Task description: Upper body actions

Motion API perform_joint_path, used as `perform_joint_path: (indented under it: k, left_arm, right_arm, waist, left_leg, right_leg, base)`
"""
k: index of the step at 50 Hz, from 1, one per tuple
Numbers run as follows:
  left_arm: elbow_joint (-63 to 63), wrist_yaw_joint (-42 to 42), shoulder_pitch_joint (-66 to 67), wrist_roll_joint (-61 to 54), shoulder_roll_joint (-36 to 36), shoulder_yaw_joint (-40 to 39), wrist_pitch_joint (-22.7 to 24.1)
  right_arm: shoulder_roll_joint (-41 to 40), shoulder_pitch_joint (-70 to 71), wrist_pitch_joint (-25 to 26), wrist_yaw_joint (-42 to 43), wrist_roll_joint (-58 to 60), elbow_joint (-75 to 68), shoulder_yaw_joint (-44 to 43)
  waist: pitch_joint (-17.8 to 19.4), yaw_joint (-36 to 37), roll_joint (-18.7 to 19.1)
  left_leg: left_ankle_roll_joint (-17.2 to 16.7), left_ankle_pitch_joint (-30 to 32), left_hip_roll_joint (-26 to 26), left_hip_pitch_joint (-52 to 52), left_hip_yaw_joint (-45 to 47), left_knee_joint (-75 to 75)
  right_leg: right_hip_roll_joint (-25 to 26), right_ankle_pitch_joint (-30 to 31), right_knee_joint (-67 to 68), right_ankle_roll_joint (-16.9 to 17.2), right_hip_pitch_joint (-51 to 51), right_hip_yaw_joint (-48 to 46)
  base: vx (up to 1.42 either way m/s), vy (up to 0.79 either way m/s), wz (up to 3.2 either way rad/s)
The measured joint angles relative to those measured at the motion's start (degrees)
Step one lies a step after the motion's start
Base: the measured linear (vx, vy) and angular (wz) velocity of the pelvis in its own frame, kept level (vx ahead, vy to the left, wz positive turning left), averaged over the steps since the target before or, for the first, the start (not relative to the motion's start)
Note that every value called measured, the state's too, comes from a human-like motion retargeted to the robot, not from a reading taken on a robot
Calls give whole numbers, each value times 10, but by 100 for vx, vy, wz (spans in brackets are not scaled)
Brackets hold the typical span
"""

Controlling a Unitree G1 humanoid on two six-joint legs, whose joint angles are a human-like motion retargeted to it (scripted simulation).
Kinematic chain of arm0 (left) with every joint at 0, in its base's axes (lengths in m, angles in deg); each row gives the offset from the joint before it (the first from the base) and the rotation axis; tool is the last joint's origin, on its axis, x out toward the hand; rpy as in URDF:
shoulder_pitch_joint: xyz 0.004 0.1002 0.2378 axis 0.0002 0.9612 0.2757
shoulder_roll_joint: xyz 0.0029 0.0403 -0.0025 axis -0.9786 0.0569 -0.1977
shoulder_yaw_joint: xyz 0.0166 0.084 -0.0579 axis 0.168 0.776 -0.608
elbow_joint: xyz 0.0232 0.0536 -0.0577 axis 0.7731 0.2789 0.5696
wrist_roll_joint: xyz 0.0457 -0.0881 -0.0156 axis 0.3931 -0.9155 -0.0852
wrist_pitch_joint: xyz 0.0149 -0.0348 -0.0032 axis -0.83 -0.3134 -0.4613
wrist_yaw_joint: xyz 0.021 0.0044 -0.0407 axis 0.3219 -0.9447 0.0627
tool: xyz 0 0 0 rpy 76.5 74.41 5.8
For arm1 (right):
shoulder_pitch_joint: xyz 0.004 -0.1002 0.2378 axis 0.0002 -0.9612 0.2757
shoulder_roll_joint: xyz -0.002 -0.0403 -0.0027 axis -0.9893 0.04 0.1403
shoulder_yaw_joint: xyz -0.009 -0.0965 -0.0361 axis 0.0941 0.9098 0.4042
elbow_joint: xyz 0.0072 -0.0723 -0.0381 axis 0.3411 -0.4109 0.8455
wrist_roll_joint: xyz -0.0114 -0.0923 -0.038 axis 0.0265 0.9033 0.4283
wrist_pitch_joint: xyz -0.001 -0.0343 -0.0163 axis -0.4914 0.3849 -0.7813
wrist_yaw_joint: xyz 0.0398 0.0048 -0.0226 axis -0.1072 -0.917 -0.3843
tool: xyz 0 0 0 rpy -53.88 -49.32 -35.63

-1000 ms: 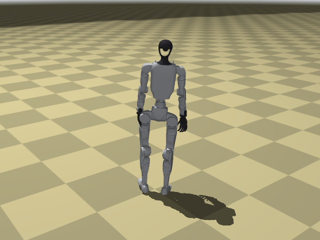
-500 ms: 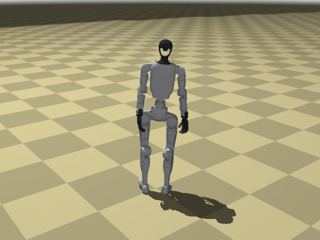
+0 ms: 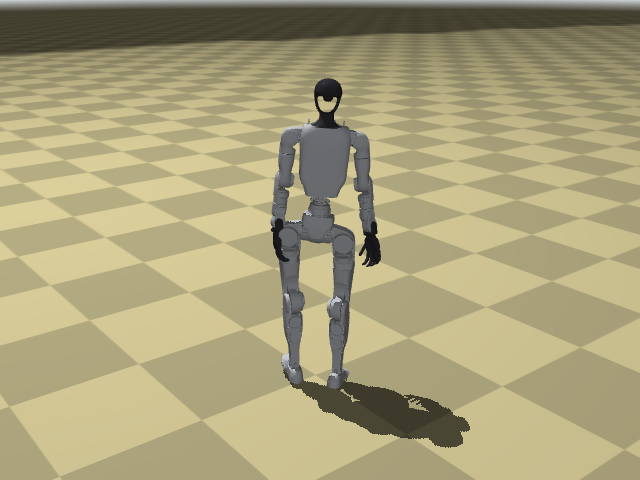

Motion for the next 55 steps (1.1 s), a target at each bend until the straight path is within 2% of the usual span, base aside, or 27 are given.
perform_joint_path:
  k: [9,12,15,18,20,22,25,27,31,36,40,47,52,55]
  left_arm:
    - [7,5,-24,-3,-35,2,-2]
    - [16,6,-22,-10,-49,-14,-7]
    - [30,13,-23,-16,-60,-31,-15]
    - [35,19,-18,-22,-66,-44,-18]
    - [32,17,-13,-22,-71,-52,-17]
    - [30,10,-9,-16,-82,-55,-16]
    - [35,12,-9,-8,-104,-53,-18]
    - [41,19,-13,-10,-119,-47,-22]
    - [45,30,-32,-35,-124,-42,-28]
    - [22,30,-45,-64,-100,-33,-18]
    - [-12,21,-56,-43,-88,9,-11]
    - [-116,14,-62,-3,-119,74,13]
    - [-150,20,-96,-12,-155,101,18]
    - [-148,4,-120,-16,-179,114,17]
  right_arm:
    - [2,4,-27,-4,-9,53,2]
    - [3,5,-32,0,-6,60,9]
    - [5,0,-35,0,-1,60,5]
    - [10,-14,-34,5,-2,55,-10]
    - [14,-24,-33,12,-5,50,-21]
    - [18,-29,-30,16,-6,42,-33]
    - [24,-34,-29,17,-4,32,-48]
    - [29,-36,-28,17,-1,30,-60]
    - [44,-32,-37,27,0,47,-94]
    - [76,-25,-47,43,-24,72,-109]
    - [98,-20,-62,41,-43,91,-127]
    - [132,-9,-83,63,-34,125,-106]
    - [143,-19,-74,102,-5,133,-113]
    - [143,-48,-69,134,-21,122,-133]
  waist:
    - [15,-9,-3]
    - [19,-14,-1]
    - [20,-17,3]
    - [18,-10,4]
    - [18,-6,-3]
    - [22,-7,-14]
    - [32,-10,-21]
    - [44,-11,-28]
    - [71,-1,-26]
    - [102,-13,-18]
    - [130,-35,-8]
    - [210,-34,-19]
    - [287,-37,-27]
    - [289,-42,-33]
  left_leg:
    - [-2,3,24,-14,19,-3]
    - [-6,5,37,-16,31,-5]
    - [-10,7,49,-18,34,-5]
    - [-15,9,56,-18,36,-6]
    - [-18,10,51,-18,38,-6]
    - [-24,13,45,-16,36,-6]
    - [-34,17,51,-14,30,-5]
    - [-39,22,52,-15,24,-2]
    - [-55,34,76,-30,26,6]
    - [-62,51,93,-31,45,-1]
    - [-63,56,101,-28,48,-5]
    - [-69,59,120,-11,118,-11]
    - [-68,70,128,-14,141,-12]
    - [-66,81,132,-57,143,-10]
  right_leg:
    - [8,-1,63,10,-54,34]
    - [13,-12,88,-3,-70,49]
    - [-3,-18,97,-18,-72,25]
    - [-19,4,90,-28,-66,21]
    - [-36,31,75,5,-59,25]
    - [-38,29,56,33,-47,49]
    - [-28,-2,34,20,-32,58]
    - [-27,8,0,17,-12,23]
    - [-26,31,-24,32,-16,3]
    - [-13,45,-21,24,-35,12]
    - [-5,52,-10,18,-49,37]
    - [4,81,-4,30,-84,77]
    - [8,104,-5,37,-104,86]
    - [7,121,-10,40,-146,85]
  base:
    - [-11,-2,-21]
    - [-2,-8,-34]
    - [5,-12,-9]
    - [13,-14,-1]
    - [18,-16,8]
    - [19,-19,20]
    - [20,-25,29]
    - [20,-30,32]
    - [1,-19,1]
    - [-2,-4,-26]
    - [-1,1,-7]
    - [-8,5,-85]
    - [-15,-2,-42]
    - [-22,-7,-3]
